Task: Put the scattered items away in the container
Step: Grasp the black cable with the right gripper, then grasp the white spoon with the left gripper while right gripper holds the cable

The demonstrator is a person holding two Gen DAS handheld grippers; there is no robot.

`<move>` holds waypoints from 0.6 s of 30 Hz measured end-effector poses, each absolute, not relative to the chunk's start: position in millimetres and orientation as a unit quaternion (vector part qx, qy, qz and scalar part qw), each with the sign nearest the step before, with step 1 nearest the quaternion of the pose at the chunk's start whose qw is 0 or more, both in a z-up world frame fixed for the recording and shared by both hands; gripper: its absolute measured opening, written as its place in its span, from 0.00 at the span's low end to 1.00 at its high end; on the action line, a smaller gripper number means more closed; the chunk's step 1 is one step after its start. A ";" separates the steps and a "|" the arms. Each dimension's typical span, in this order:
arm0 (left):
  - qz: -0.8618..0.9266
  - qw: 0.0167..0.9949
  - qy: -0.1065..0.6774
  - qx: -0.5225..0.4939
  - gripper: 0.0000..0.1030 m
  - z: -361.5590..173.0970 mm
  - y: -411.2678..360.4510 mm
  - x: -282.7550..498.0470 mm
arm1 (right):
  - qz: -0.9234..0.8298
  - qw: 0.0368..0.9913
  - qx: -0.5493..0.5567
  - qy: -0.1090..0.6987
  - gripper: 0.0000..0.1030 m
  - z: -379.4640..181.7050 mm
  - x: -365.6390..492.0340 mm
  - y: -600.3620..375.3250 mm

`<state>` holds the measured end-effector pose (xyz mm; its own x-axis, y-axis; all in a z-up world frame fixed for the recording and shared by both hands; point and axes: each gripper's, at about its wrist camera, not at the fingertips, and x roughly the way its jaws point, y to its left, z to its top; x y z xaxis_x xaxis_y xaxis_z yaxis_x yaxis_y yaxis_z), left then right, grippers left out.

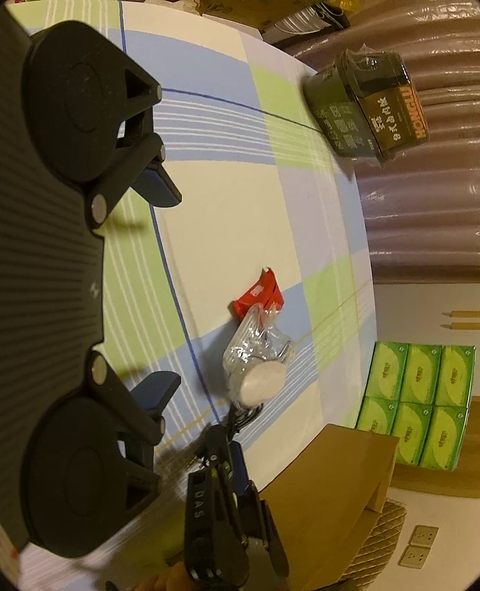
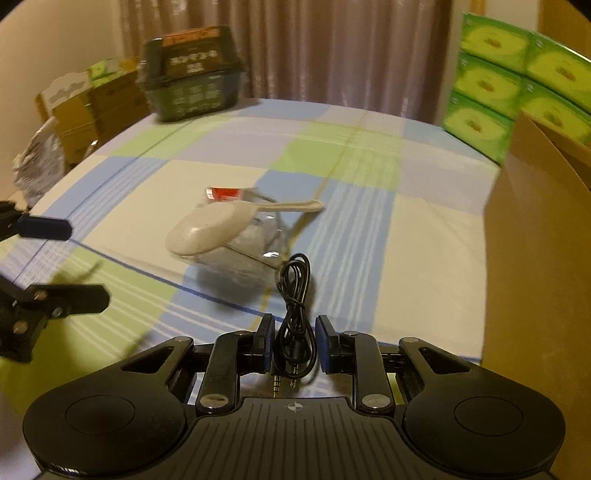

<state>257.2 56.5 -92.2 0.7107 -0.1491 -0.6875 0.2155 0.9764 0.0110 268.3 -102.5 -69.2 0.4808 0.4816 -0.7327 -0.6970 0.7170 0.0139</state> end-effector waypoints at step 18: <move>-0.174 0.918 0.347 0.078 0.83 -88.6 37.1 247.0 | 0.399 0.826 -0.167 0.362 0.19 -71.9 217.4 -97.9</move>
